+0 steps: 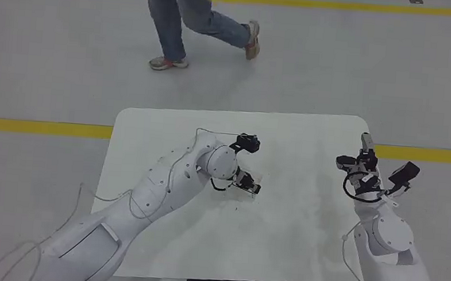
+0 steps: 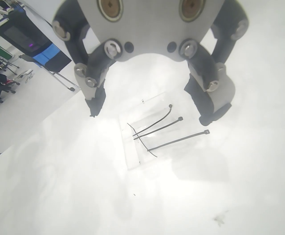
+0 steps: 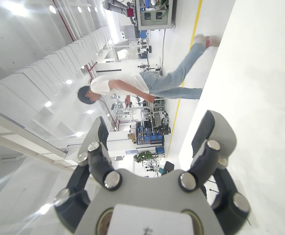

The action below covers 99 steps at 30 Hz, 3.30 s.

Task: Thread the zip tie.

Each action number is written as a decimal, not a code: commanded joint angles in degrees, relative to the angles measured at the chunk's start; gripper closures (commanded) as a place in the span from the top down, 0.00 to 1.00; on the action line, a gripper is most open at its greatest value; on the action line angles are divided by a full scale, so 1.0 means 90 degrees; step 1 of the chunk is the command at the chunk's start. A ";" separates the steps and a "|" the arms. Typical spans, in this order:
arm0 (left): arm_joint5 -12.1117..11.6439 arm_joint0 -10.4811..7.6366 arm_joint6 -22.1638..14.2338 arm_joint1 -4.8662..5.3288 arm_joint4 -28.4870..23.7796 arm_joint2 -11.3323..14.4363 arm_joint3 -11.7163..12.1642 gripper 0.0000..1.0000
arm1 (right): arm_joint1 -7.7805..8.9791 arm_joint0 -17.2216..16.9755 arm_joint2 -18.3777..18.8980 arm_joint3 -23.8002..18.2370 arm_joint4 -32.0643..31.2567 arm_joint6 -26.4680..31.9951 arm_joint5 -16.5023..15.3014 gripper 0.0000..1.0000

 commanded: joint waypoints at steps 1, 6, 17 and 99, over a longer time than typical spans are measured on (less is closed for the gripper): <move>-0.0172 0.0082 0.0235 0.0031 0.0018 -0.0013 -0.0157 1.00 | 0.0000 0.0000 0.0000 0.0000 0.0000 0.0000 0.0000 1.00; -0.0379 0.0182 0.0321 0.0083 -0.0041 -0.0029 -0.0294 1.00 | 0.0000 0.0000 0.0000 0.0000 0.0000 0.0000 0.0000 1.00; -0.0632 0.0101 0.0338 0.0034 -0.0245 0.0263 -0.0207 1.00 | 0.0000 0.0000 0.0000 0.0000 0.0000 0.0000 0.0000 1.00; -0.1851 -0.0728 -0.0851 0.0184 -0.0059 0.1369 -0.0385 1.00 | 0.0000 0.0000 0.0000 0.0000 0.0000 0.0000 0.0000 1.00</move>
